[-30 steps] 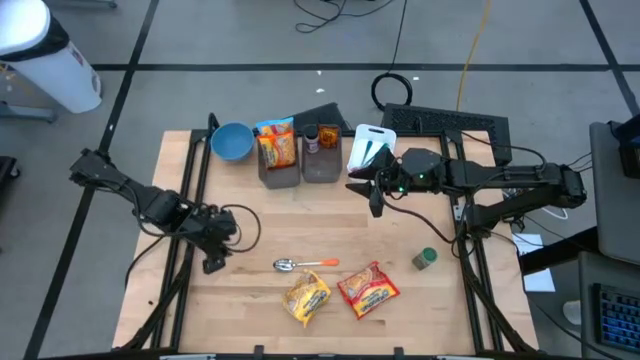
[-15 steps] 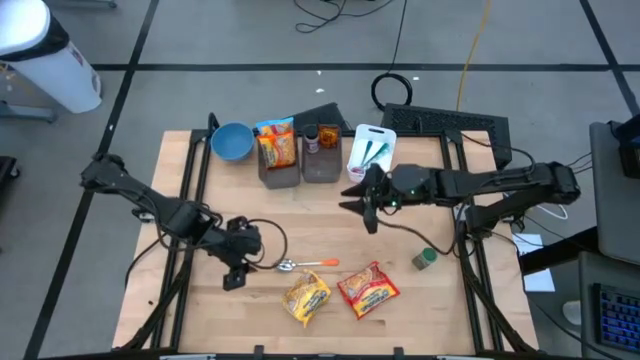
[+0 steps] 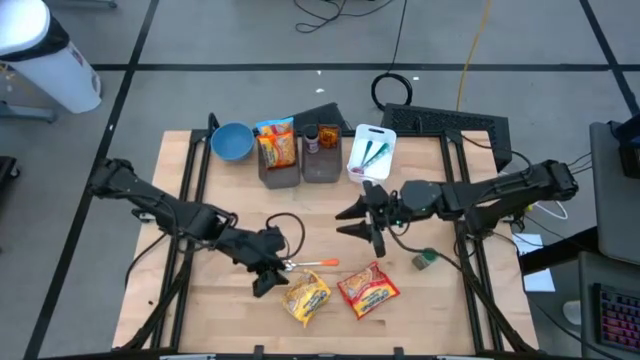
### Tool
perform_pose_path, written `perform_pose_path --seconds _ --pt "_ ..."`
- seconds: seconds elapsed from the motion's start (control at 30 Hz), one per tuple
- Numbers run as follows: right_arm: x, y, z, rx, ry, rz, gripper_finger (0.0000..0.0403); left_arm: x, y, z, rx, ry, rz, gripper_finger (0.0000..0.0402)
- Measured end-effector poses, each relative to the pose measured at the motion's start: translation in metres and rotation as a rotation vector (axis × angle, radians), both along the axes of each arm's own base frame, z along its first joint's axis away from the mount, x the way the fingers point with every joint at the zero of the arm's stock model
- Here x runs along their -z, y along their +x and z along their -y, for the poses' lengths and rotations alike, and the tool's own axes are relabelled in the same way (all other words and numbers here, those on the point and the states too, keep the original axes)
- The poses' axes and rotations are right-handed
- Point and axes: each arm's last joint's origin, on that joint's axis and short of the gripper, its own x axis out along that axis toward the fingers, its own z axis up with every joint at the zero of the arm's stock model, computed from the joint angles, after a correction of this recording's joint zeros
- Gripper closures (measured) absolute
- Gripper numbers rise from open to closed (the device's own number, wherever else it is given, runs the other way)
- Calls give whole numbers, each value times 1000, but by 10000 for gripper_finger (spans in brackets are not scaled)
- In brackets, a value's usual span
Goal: Pick & Place Food Item
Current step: Put the yellow noodle pack into the left black bin
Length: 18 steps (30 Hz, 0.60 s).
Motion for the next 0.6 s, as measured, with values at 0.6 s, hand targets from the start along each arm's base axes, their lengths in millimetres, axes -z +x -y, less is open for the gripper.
perform_pose_path --seconds 0.6 --pt "36 25 -30 280 132 -89 248 -4 -37 19 540 512 -57 172"
